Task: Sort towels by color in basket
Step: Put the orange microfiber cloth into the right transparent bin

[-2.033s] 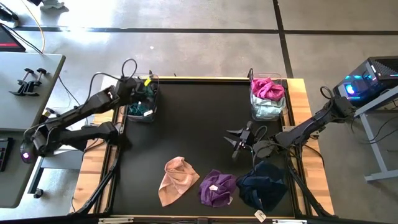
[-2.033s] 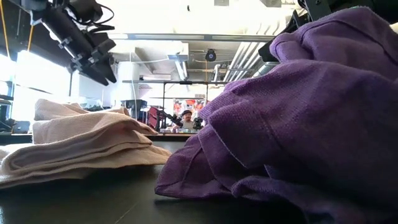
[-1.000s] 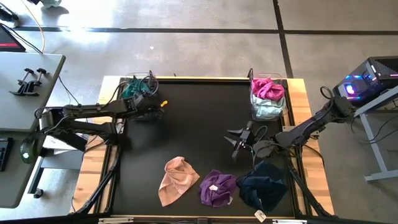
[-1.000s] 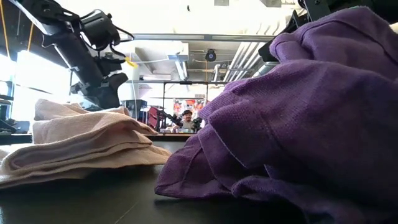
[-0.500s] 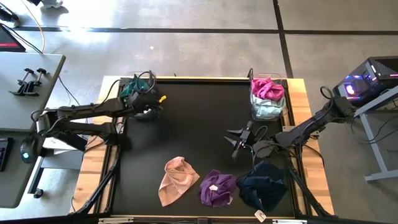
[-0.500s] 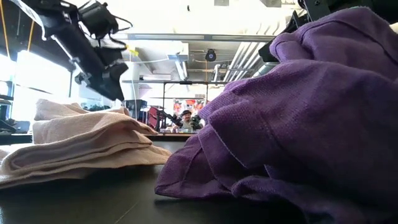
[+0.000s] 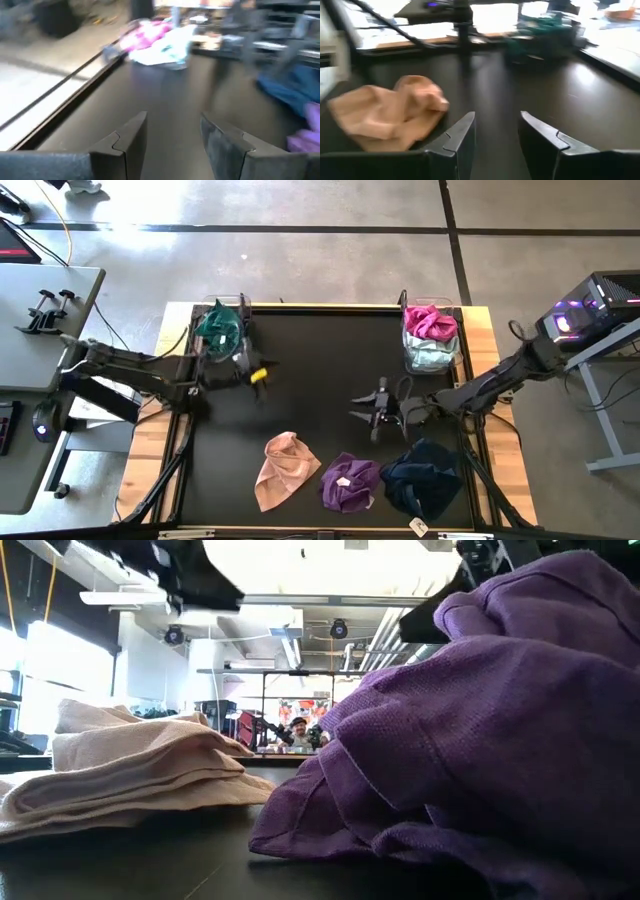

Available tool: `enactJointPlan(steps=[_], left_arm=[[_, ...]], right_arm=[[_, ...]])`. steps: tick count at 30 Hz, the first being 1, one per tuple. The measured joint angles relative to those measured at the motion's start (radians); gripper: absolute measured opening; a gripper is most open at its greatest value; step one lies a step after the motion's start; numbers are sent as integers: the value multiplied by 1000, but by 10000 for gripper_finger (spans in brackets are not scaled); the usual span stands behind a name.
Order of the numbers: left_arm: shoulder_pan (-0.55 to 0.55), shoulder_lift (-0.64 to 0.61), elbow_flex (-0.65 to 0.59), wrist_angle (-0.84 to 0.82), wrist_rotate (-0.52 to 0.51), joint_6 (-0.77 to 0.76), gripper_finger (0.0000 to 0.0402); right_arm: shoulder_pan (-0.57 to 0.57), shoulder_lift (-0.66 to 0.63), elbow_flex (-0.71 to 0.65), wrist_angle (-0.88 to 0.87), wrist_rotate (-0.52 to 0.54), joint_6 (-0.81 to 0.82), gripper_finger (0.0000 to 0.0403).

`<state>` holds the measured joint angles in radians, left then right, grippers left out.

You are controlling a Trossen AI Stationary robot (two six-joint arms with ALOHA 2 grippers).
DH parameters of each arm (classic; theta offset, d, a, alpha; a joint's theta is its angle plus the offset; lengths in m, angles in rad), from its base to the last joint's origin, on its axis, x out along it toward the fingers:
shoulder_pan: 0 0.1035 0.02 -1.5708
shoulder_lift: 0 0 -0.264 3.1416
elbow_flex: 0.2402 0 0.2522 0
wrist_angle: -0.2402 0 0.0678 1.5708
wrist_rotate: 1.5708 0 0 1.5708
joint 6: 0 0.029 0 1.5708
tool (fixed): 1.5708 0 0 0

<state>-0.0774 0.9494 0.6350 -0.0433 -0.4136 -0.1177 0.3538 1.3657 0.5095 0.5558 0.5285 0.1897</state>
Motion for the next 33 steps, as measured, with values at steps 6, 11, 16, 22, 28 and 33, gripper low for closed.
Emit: enactJointPlan(steps=[6,11,16,22,28,33], left_arm=[[-166,66,0,88,-152,40,170],[-201,131,0,83,-352,-54,170],[-201,181,0,86,-367,-82,170],[-199,221,0,89,-368,-98,170],[-198,227,-1,80,-396,-91,170],[-200,189,10,51,-424,-88,170]], right_arm=[[-132,177,40,235,-363,-61,185],[-198,355,219,182,-520,-72,248],[-226,482,429,-69,-752,-249,275],[-230,621,634,-227,-933,-380,264],[-232,751,788,-241,-944,-475,247],[-242,850,921,-265,-1014,-481,242]])
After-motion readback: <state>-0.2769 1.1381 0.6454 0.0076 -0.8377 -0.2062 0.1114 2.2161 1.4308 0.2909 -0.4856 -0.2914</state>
